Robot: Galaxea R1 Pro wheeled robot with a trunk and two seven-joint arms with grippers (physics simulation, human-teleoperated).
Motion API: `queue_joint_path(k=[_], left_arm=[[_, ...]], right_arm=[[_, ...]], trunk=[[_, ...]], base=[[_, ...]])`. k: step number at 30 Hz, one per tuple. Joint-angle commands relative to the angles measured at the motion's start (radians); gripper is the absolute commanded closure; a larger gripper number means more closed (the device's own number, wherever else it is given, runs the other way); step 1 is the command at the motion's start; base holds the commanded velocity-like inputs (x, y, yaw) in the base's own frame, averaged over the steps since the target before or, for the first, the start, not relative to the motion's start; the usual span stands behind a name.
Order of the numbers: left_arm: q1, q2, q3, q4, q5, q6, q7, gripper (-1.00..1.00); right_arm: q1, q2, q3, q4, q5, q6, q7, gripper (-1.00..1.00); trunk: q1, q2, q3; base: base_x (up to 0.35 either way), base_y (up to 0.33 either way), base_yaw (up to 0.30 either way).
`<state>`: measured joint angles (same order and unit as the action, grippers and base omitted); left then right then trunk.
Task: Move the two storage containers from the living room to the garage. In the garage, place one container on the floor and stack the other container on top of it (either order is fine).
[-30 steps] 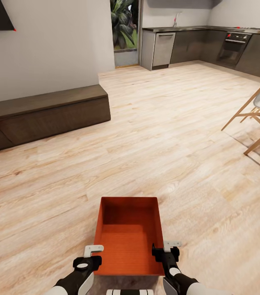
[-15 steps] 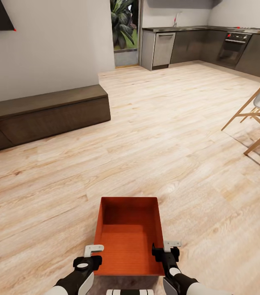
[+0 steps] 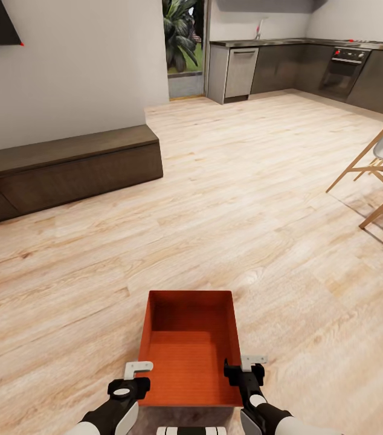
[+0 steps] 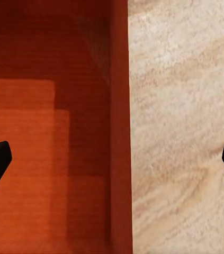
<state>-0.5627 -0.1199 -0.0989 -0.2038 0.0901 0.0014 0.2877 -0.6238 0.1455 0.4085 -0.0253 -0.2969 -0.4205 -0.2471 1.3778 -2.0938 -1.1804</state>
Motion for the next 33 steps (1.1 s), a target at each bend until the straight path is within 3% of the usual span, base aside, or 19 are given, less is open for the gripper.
queue_joint_path(k=[1, 23, 33], left_arm=[[0.000, 0.001, -0.008, 0.000, 0.010, 0.000, 0.005, -1.00], [0.000, 0.002, -0.008, -0.003, 0.010, 0.000, 0.005, -1.00], [0.000, 0.002, -0.008, -0.002, 0.011, 0.001, 0.005, -1.00]], right_arm=[[0.000, 0.000, 0.009, 0.001, -0.007, -0.003, -0.003, -1.00], [0.000, 0.000, 0.010, 0.002, -0.007, -0.013, -0.002, -1.00], [0.000, 0.000, 0.010, 0.002, -0.008, -0.013, -0.002, -1.00]], trunk=[[0.000, 0.000, -0.001], [0.000, 0.000, -0.001], [0.038, -0.070, -0.032]], base=[[0.000, 0.000, 0.000], [0.000, 0.000, 0.000], [0.000, 0.000, 0.000]])
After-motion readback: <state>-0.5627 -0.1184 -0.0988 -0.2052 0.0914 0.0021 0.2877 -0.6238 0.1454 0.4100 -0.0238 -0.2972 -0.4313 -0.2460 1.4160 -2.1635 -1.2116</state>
